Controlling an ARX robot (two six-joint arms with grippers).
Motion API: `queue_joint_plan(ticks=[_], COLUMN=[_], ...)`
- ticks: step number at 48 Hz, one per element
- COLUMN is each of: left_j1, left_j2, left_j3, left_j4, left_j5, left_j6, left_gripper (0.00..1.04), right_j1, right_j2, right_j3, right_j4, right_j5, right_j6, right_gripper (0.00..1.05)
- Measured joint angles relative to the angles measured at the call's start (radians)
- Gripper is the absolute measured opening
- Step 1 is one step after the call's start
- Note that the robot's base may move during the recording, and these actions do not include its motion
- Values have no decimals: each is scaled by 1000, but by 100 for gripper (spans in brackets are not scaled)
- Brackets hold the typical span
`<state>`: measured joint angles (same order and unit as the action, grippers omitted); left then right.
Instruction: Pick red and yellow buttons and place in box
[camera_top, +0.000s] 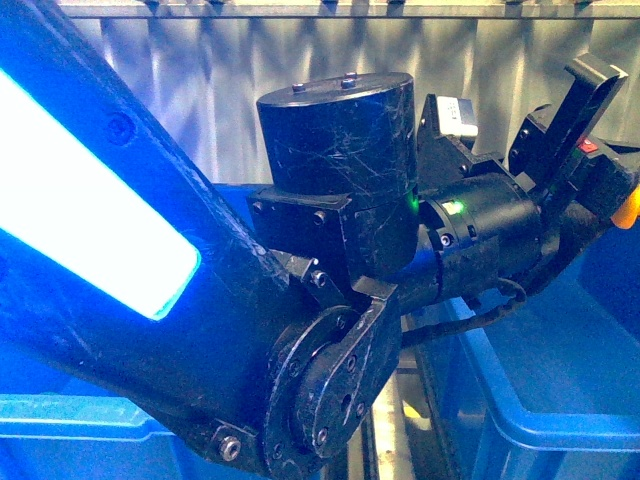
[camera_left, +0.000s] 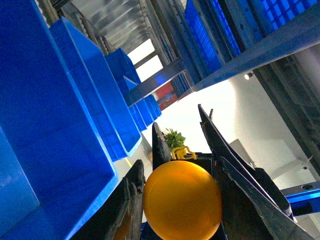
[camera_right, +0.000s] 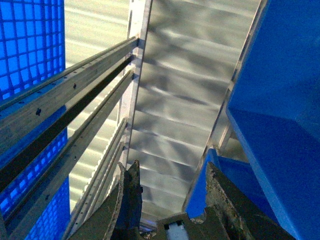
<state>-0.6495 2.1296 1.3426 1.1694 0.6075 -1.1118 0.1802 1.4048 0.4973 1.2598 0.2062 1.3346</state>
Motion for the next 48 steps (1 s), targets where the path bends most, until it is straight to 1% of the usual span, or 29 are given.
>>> queue_joint_plan(ticks=[15,16,17,18,20,21,22,25,30,35,36,40,48], left_j1=[-8,-8,-9,-9,-8,-8,-8,-7,-2,16,24,54,94], left_j2=[0,0,0,0,0,-1,-2,-3,-10,-27,-36,-66,-131], left_j3=[3,3,3,3,1,0,-1,-6,-20,-35,-39,-55,-113], left_j4=[-5,-5,-8,-8,-13,-16,-17,-18,-14,6,11,18,29], left_j5=[-31,-32,-55,-59,-71,-79,-82,-93,-108,-157,-164,-194,-240], left_j6=[0,0,21,23,50,57,62,74,85,83,83,76,74], left_gripper=[33,36,42,44,54,58,60,70,84,98,99,96,97], right_j1=[-20,-23,-24,-26,-29,-31,-33,-37,-40,-52,-54,-68,-76], right_j2=[-5,-5,-5,-5,-5,-5,-4,-3,0,3,3,6,12], right_j3=[-8,-9,-10,-11,-13,-14,-14,-16,-18,-25,-27,-34,-38], right_j4=[0,1,2,3,7,10,11,16,25,29,29,29,33], right_j5=[-15,-15,-19,-20,-25,-27,-31,-36,-45,-27,-26,-13,-15], right_j6=[-8,-8,-10,-13,-14,-13,-13,-11,-4,1,2,2,2], right_gripper=[30,30,30,29,29,29,29,29,29,29,29,29,29])
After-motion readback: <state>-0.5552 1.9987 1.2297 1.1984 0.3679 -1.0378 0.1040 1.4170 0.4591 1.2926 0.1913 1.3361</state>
